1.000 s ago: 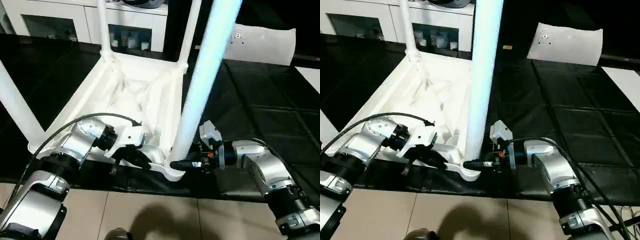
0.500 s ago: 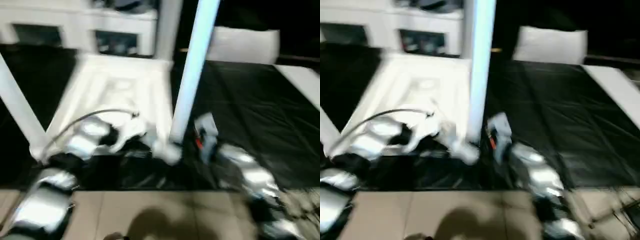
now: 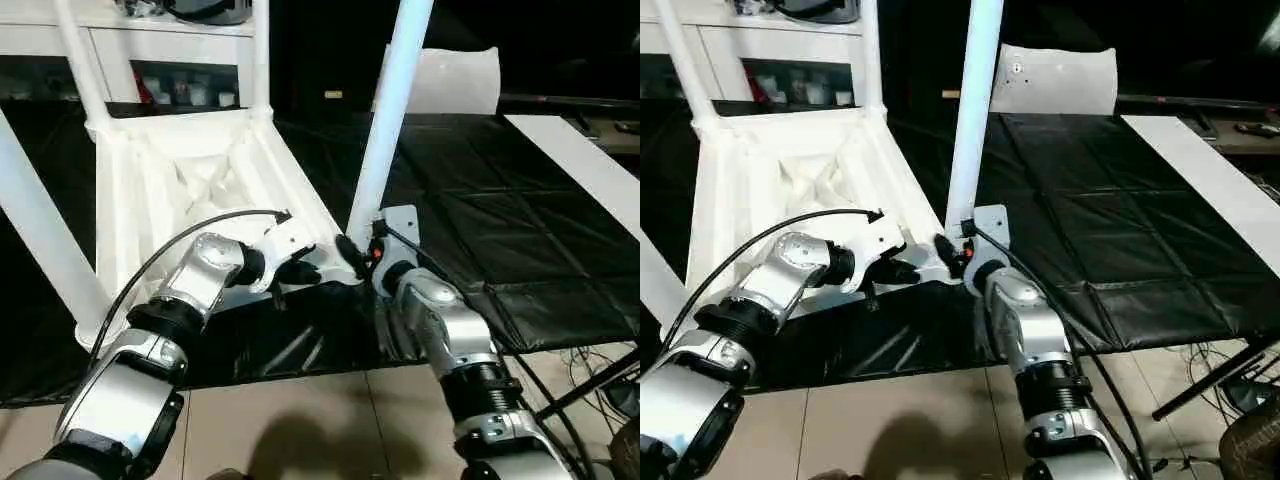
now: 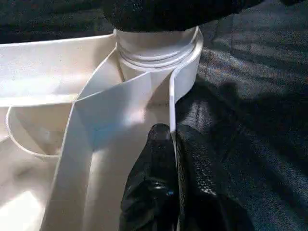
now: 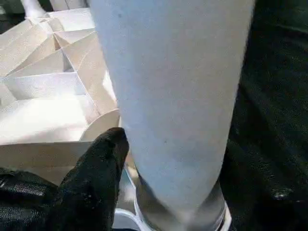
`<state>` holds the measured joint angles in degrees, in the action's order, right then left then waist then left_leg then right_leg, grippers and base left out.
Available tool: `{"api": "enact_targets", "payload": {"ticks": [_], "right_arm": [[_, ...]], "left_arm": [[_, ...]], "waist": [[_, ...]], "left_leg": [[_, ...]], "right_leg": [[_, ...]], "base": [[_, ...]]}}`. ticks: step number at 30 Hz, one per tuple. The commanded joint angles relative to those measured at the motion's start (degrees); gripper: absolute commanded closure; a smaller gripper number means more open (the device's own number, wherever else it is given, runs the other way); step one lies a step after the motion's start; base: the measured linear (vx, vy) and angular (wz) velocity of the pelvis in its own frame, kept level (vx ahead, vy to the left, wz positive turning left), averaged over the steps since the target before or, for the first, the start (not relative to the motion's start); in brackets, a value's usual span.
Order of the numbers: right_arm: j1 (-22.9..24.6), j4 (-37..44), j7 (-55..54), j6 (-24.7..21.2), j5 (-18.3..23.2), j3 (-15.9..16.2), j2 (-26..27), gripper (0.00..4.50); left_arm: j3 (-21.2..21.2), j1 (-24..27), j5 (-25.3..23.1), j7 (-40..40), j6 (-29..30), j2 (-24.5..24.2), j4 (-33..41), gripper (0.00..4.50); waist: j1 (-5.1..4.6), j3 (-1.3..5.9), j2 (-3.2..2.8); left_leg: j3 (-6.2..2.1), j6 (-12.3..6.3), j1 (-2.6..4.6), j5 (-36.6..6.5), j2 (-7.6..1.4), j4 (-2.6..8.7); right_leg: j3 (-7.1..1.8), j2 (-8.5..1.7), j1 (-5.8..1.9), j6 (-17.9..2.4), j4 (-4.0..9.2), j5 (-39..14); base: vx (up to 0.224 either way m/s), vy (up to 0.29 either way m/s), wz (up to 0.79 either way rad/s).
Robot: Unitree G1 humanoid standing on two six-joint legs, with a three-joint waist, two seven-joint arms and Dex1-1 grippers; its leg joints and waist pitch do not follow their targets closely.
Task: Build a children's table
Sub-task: Rotate leg to tighten
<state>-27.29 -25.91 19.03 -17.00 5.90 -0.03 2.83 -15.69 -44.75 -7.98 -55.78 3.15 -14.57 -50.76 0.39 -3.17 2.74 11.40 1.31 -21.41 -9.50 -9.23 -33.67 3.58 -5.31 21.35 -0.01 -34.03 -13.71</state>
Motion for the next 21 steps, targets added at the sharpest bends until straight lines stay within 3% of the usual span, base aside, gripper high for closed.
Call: {"api": "enact_targets", "payload": {"ticks": [1,4,5,8,10,12,16,21], "right_arm": [[2.14,1.63,8.42,0.78,1.42,5.12,-0.91,1.25],[3.88,4.06,13.90,1.80,2.27,4.77,-4.92,0.91],[4.19,4.52,15.23,2.03,2.52,4.69,-5.80,0.85],[5.66,7.28,22.82,2.96,4.03,4.39,-11.52,0.66],[5.80,7.64,24.73,3.35,4.34,4.30,-13.10,0.38],[5.91,8.10,28.48,4.13,5.00,4.06,-15.91,0.21],[5.48,8.79,37.24,5.70,6.24,4.24,-21.52,0.08],[4.86,9.11,43.87,6.18,8.17,5.47,-23.94,0.08]], "left_arm": [[-1.15,-0.91,-0.07,-0.60,-2.19,1.82,1.97,4.50],[-1.58,0.11,0.25,-3.77,-3.85,0.42,2.54,4.50],[-1.66,0.28,0.31,-4.42,-4.19,0.12,2.59,4.50],[-3.03,1.52,0.04,-9.06,-6.71,-2.42,3.23,4.50],[-3.47,1.78,-0.22,-10.16,-7.00,-3.19,3.34,4.50],[-4.42,2.18,-0.83,-12.39,-8.70,-4.60,3.38,4.50],[-5.41,3.25,0.61,-21.06,-11.27,-7.09,4.78,4.50],[-7.00,3.28,0.75,-26.50,-13.05,-8.88,5.47,4.50]], "waist": [[0.12,2.68,-0.74],[0.79,2.89,-0.48],[1.26,3.22,-0.44],[1.92,3.59,-0.12],[2.23,3.69,-0.08],[2.61,3.91,-0.07],[3.14,3.86,-0.20],[3.29,3.65,-0.41]], "left_leg": [[-2.98,5.14,2.31,-31.26,-4.55,5.65],[-2.66,3.36,1.91,-26.90,-4.68,5.49],[-2.48,2.17,1.42,-22.45,-4.85,5.51],[-1.84,-0.68,1.32,-16.83,-4.80,4.82],[-1.73,-1.39,1.14,-15.38,-4.77,4.60],[-1.56,-2.65,0.87,-11.35,-4.71,4.31],[-1.38,-3.54,1.06,-9.32,-4.81,4.18],[-1.33,-1.70,1.36,-13.08,-5.09,4.51]], "right_leg": [[-3.18,-4.75,0.48,-9.80,5.07,-18.12],[-3.30,-4.90,-0.18,-10.06,4.83,-15.58],[-3.26,-4.80,-0.84,-10.55,4.19,-10.91],[-3.18,-4.67,-0.80,-12.47,3.81,-6.69],[-3.17,-4.67,-0.96,-12.92,3.64,-5.72],[-2.98,-4.52,-1.26,-13.85,3.06,-1.55],[-2.77,-4.28,-1.34,-15.40,2.74,0.74],[-2.64,-4.07,-1.12,-15.69,2.95,-3.64]], "base": [[0.000,0.000,0.00],[0.017,-0.004,0.00],[0.052,-0.011,-0.01],[0.018,-0.007,0.00],[0.000,0.000,0.00],[0.000,0.000,0.00],[0.000,0.000,0.00],[0.000,0.000,0.00]]}}
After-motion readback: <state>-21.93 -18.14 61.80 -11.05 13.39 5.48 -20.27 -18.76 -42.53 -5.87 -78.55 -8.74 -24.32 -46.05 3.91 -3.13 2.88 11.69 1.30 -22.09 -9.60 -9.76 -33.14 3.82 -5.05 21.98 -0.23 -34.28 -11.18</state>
